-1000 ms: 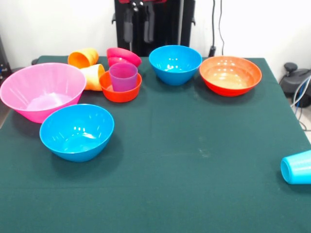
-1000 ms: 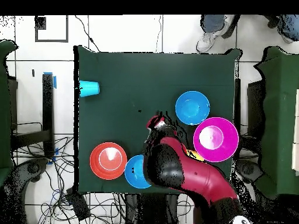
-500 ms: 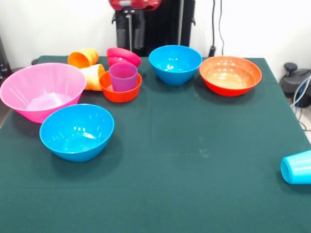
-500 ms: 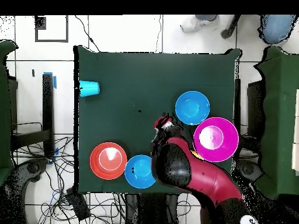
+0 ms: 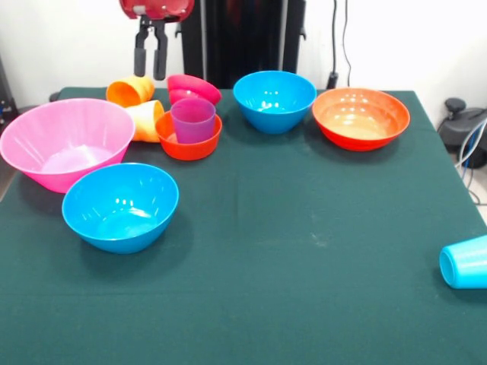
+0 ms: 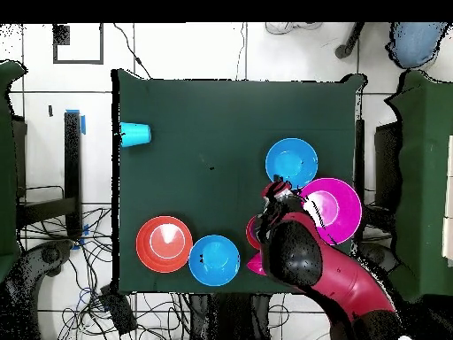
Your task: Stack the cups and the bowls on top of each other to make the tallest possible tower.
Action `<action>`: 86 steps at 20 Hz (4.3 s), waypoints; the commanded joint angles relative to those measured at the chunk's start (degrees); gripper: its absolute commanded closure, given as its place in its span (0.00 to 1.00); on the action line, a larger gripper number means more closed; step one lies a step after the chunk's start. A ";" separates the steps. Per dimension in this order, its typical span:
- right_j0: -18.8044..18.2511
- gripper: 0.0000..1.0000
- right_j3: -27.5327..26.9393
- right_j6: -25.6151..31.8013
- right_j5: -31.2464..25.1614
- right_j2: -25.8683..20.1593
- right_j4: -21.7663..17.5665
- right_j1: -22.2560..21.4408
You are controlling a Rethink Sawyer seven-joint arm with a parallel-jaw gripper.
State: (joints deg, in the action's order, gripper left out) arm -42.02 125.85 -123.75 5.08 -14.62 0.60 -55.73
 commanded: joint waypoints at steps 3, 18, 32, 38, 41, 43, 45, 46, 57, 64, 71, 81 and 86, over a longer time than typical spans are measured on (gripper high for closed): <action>2.57 0.00 -1.46 -4.60 -1.77 -0.91 -2.34 1.66; 6.66 0.00 4.12 -4.59 -11.71 9.80 -0.06 -6.42; 5.12 0.00 9.66 -5.67 -13.30 16.42 -2.24 -6.12; 1.03 0.00 12.68 -6.05 -5.19 15.88 -4.97 -0.43; -1.29 0.00 13.52 -5.97 -0.81 15.95 -7.37 2.99; -2.05 0.00 13.60 -6.23 1.47 16.48 -8.71 4.47; -2.23 0.00 13.79 -6.74 3.13 17.07 -9.69 5.36; -2.59 0.00 13.92 -6.95 3.96 16.95 -10.21 5.91; -2.78 0.00 14.34 -7.88 16.37 18.44 -17.41 15.14; -2.62 0.00 16.61 -11.39 25.68 20.56 -22.36 22.11; -2.19 0.00 13.96 -14.32 42.65 26.27 -26.66 38.03; -13.21 0.00 1.77 -7.69 58.25 33.57 -36.25 57.32; -13.79 0.00 -5.97 -3.48 53.92 32.53 -41.67 57.87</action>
State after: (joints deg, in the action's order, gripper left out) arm -56.99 134.25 -124.74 79.41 17.26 -36.11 -9.53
